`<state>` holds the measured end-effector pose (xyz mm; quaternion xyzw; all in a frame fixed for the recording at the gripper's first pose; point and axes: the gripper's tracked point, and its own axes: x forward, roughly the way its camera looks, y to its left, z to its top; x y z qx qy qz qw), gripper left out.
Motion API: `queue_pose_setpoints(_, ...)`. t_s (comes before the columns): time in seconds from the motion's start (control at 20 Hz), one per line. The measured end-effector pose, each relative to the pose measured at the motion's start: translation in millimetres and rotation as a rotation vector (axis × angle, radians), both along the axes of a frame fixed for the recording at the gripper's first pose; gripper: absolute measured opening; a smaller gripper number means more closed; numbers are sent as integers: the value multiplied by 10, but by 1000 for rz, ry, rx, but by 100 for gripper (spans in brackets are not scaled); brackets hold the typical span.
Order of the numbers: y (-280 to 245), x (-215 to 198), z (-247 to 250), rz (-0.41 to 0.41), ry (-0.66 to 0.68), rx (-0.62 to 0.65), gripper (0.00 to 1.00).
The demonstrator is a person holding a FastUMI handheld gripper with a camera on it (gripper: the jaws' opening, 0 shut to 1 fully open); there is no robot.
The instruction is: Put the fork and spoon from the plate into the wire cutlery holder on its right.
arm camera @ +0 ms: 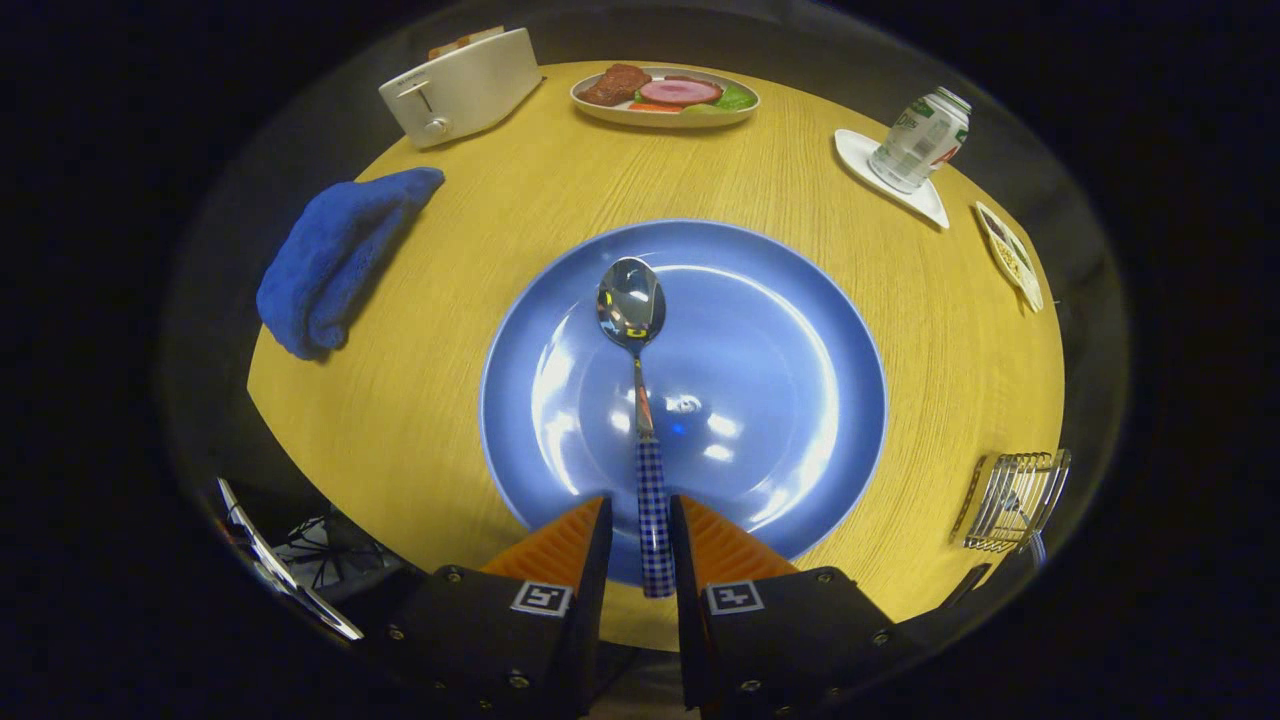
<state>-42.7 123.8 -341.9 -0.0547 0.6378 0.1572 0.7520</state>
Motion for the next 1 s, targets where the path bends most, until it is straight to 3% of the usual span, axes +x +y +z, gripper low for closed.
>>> queue_pose_setpoints(0.1, -34, 56, -239, -4, -20, -3, 34)
queue_pose_setpoints(0.15, -21, 110, -158, -8, -16, 23, 2)
queue_pose_setpoints(1.0, -456, 42, 249, 93, -10, -7, 2)
